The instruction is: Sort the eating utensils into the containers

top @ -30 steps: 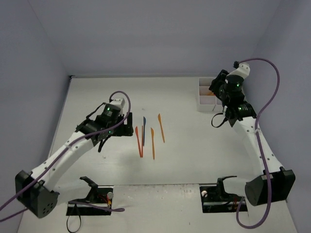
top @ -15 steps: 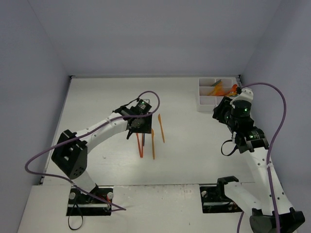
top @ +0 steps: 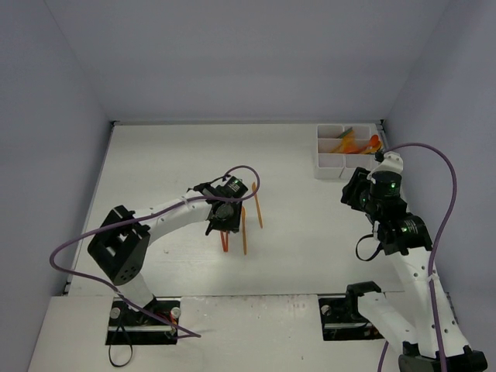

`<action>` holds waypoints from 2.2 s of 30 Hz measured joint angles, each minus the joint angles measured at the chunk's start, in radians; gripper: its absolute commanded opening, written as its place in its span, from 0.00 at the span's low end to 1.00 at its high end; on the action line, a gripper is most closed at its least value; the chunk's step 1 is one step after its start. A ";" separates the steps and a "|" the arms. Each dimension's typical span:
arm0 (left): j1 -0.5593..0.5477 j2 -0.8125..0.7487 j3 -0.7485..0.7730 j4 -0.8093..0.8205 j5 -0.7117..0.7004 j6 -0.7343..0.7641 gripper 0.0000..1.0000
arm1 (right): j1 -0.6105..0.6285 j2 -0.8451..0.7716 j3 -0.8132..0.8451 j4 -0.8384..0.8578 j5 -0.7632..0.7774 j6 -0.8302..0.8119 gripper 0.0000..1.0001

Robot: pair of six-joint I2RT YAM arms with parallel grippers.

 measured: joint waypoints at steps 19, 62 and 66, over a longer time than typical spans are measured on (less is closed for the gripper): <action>-0.001 0.127 0.000 0.005 -0.011 -0.006 0.21 | 0.000 -0.013 -0.002 -0.035 0.000 -0.006 0.41; 0.065 -0.173 0.086 0.126 0.106 0.207 0.00 | -0.001 0.127 0.212 -0.040 -0.372 -0.018 0.52; 0.042 -0.262 0.107 0.249 0.206 0.240 0.00 | 0.000 0.167 0.277 -0.029 -0.503 0.012 0.54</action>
